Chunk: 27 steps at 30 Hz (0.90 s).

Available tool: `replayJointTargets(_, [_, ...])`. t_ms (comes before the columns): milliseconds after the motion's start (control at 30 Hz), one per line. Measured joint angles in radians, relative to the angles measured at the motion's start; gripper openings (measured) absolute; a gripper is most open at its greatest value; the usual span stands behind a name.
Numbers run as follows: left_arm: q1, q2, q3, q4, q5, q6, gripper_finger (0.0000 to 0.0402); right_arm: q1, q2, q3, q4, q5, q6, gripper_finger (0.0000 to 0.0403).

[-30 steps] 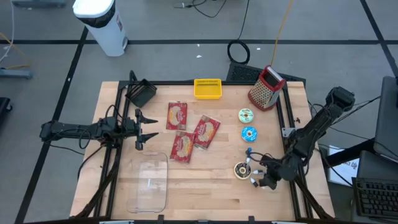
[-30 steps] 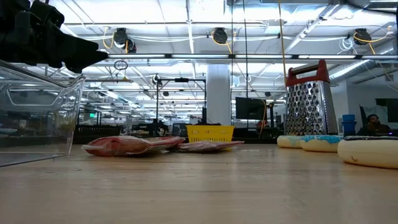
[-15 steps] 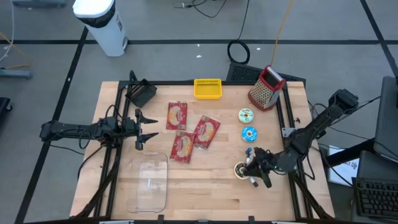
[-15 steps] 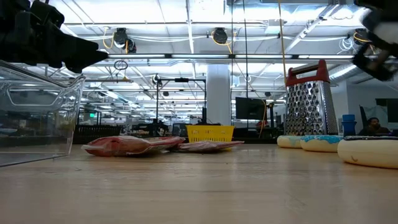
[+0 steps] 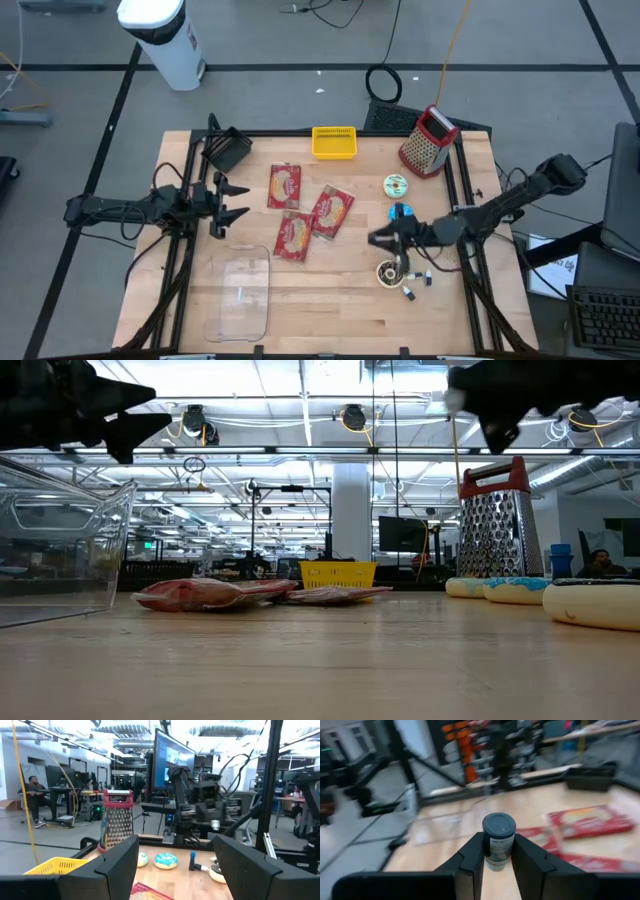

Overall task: Pick & Place Food Item
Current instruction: Put the brown food coloring bottle into the black bin

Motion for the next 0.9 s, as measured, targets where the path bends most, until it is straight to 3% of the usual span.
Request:
replayJointTargets(100, [0.000, 0.007, 0.000, 0.006, -0.016, 0.016, 0.0257, -0.096, 0.035, 0.000, 0.062, -0.023, -0.032, 0.0074])
replayJointTargets(200, [0.000, 0.015, 0.000, 0.007, -0.050, -0.056, 0.0258, -0.207, 0.079, 0.000, 0.156, -0.162, -0.060, 0.0074])
replayJointTargets(333, [0.002, 0.061, 0.000, 0.010, -0.214, -0.204, 0.0257, -0.336, 0.154, 0.000, 0.293, -0.358, -0.064, 0.0075])
replayJointTargets(467, [0.003, 0.154, 0.002, 0.086, -0.230, -0.251, 0.0257, -0.407, 0.231, 0.000, 0.416, -0.425, -0.061, 0.0075])
replayJointTargets(600, [0.002, 0.323, 0.052, 0.129, -0.190, -0.265, 0.0257, -0.438, 0.301, 0.004, 0.545, -0.447, -0.079, 0.0075])
replayJointTargets(733, [0.002, 0.546, 0.178, 0.134, -0.173, -0.252, 0.0258, -0.443, 0.360, 0.055, 0.555, -0.446, -0.145, 0.0075])
replayJointTargets(900, [-0.012, 0.832, 0.374, 0.132, -0.174, -0.013, 0.0279, -0.443, 0.442, 0.144, 0.546, -0.446, -0.220, 0.0075])
